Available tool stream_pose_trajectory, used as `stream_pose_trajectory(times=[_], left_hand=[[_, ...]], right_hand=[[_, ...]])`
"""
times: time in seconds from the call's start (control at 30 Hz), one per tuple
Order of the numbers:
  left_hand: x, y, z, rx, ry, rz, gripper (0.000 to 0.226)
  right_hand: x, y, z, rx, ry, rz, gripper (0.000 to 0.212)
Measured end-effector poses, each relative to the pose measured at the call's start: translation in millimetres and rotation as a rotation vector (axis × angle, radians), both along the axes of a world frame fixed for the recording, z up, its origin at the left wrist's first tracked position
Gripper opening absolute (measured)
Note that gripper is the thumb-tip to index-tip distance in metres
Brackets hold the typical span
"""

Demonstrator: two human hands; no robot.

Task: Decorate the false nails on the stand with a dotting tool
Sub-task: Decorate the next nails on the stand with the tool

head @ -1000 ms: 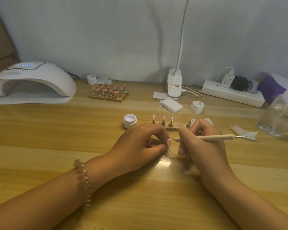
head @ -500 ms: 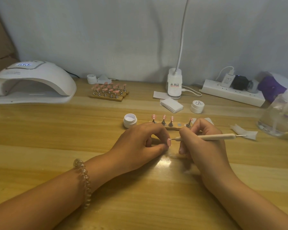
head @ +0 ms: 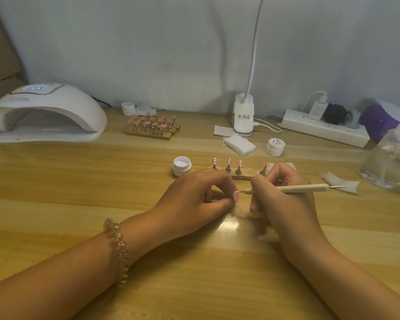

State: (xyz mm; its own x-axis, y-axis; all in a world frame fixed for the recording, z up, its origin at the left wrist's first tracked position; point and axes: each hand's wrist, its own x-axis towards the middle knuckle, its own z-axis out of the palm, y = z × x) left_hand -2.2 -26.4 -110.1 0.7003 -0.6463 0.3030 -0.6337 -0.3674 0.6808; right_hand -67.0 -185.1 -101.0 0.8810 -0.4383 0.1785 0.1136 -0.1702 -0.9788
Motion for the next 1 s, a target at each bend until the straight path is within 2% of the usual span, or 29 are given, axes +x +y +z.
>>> stream_pose_trajectory(times=[0.3, 0.47, 0.83, 1.0], left_hand=[[-0.8, 0.4, 0.3, 0.004, -0.010, 0.001, 0.014], [-0.8, 0.6, 0.3, 0.003, -0.009, -0.002, 0.014], [-0.6, 0.4, 0.8, 0.007, -0.016, -0.004, 0.013], [-0.4, 0.3, 0.8, 0.009, -0.019, 0.000, 0.012]], right_hand=[[-0.2, 0.5, 1.0, 0.026, -0.017, -0.008, 0.035], [-0.7, 0.9, 0.5, 0.016, -0.021, 0.012, 0.029], [-0.2, -0.1, 1.3, 0.090, -0.036, -0.006, 0.040], [0.2, 0.2, 0.8, 0.073, -0.039, 0.007, 0.035]])
